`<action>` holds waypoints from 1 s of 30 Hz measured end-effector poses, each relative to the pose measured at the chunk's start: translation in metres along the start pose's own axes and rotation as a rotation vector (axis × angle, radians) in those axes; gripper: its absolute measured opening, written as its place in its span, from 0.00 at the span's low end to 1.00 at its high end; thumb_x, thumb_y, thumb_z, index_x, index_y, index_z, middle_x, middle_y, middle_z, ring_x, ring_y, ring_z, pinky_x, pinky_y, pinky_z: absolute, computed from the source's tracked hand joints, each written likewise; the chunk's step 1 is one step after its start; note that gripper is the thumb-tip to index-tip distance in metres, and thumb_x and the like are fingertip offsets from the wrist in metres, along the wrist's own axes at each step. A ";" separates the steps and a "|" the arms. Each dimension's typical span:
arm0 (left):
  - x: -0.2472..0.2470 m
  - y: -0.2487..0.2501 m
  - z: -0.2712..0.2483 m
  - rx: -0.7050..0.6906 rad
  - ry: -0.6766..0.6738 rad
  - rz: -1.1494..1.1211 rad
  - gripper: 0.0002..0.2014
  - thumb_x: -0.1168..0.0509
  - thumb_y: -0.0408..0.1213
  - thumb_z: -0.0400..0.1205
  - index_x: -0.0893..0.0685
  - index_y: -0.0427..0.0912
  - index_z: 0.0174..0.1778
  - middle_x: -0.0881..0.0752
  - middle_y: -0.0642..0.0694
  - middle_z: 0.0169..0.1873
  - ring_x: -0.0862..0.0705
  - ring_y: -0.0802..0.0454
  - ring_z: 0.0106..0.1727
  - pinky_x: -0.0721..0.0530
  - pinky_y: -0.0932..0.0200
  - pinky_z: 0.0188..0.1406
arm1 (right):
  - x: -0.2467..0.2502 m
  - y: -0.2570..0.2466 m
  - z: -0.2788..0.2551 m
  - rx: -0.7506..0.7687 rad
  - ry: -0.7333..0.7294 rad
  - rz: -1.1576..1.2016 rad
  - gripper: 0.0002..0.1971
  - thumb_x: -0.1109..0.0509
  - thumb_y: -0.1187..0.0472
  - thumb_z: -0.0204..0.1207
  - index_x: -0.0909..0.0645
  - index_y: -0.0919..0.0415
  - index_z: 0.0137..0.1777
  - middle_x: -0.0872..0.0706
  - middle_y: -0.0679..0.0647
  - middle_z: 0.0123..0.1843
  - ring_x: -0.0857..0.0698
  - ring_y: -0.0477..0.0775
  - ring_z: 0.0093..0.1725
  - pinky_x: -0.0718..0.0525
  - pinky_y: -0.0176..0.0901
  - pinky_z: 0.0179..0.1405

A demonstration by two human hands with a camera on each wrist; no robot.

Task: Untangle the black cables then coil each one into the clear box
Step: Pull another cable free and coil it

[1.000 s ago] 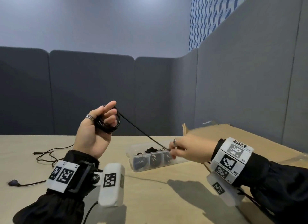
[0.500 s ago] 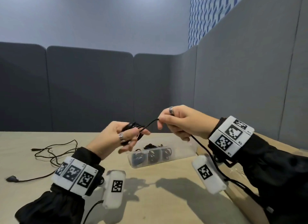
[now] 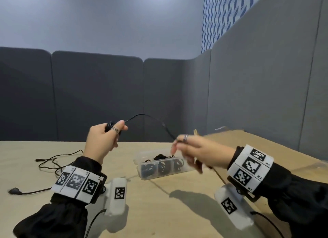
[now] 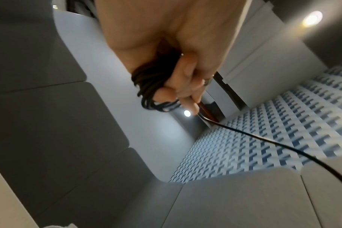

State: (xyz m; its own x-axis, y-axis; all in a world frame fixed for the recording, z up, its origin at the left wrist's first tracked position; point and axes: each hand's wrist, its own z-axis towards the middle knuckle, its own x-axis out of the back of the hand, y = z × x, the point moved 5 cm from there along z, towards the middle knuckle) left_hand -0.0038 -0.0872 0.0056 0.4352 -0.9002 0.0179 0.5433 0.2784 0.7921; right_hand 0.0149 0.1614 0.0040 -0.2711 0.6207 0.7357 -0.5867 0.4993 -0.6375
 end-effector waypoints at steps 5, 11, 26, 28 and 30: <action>-0.026 0.004 -0.020 0.192 -0.542 -0.014 0.21 0.29 0.57 0.71 0.08 0.39 0.37 0.34 0.52 0.14 0.34 0.53 0.19 0.31 0.63 0.21 | 0.082 0.010 0.010 -0.027 0.658 0.280 0.11 0.43 0.63 0.85 0.34 0.53 0.40 0.35 0.51 0.26 0.40 0.41 0.14 0.44 0.28 0.12; -0.052 0.033 -0.051 0.195 -1.196 -0.732 0.16 0.34 0.39 0.80 0.14 0.28 0.54 0.26 0.45 0.15 0.24 0.57 0.18 0.17 0.63 0.29 | 0.094 0.030 0.025 -0.046 0.727 -0.035 0.08 0.28 0.54 0.76 0.18 0.46 0.35 0.23 0.44 0.17 0.27 0.39 0.17 0.28 0.30 0.24; -0.014 0.022 -0.002 0.160 -0.101 -1.052 0.17 0.45 0.32 0.84 0.24 0.29 0.66 0.13 0.36 0.58 0.13 0.43 0.58 0.14 0.55 0.56 | -0.041 -0.021 -0.008 0.152 0.175 -0.316 0.05 0.37 0.57 0.83 0.24 0.57 0.54 0.27 0.43 0.31 0.26 0.38 0.31 0.31 0.28 0.33; -0.013 0.018 -0.001 0.150 -0.075 -1.051 0.17 0.47 0.31 0.86 0.27 0.29 0.68 0.13 0.36 0.58 0.13 0.43 0.58 0.15 0.55 0.57 | -0.030 -0.023 -0.010 0.185 0.330 -0.252 0.05 0.33 0.57 0.80 0.24 0.55 0.44 0.26 0.44 0.27 0.25 0.38 0.29 0.30 0.28 0.30; -0.014 0.017 -0.002 0.146 -0.075 -1.024 0.16 0.48 0.30 0.86 0.28 0.29 0.69 0.12 0.37 0.56 0.13 0.43 0.58 0.15 0.55 0.57 | -0.021 -0.022 -0.011 0.166 0.390 -0.217 0.06 0.32 0.55 0.79 0.21 0.52 0.41 0.24 0.45 0.25 0.24 0.38 0.28 0.29 0.26 0.30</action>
State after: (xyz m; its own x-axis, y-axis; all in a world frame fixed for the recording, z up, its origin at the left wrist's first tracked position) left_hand 0.0010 -0.0687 0.0179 -0.2346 -0.7028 -0.6716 0.5334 -0.6707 0.5155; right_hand 0.0416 0.1439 -0.0002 0.1597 0.7090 0.6869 -0.7204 0.5594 -0.4099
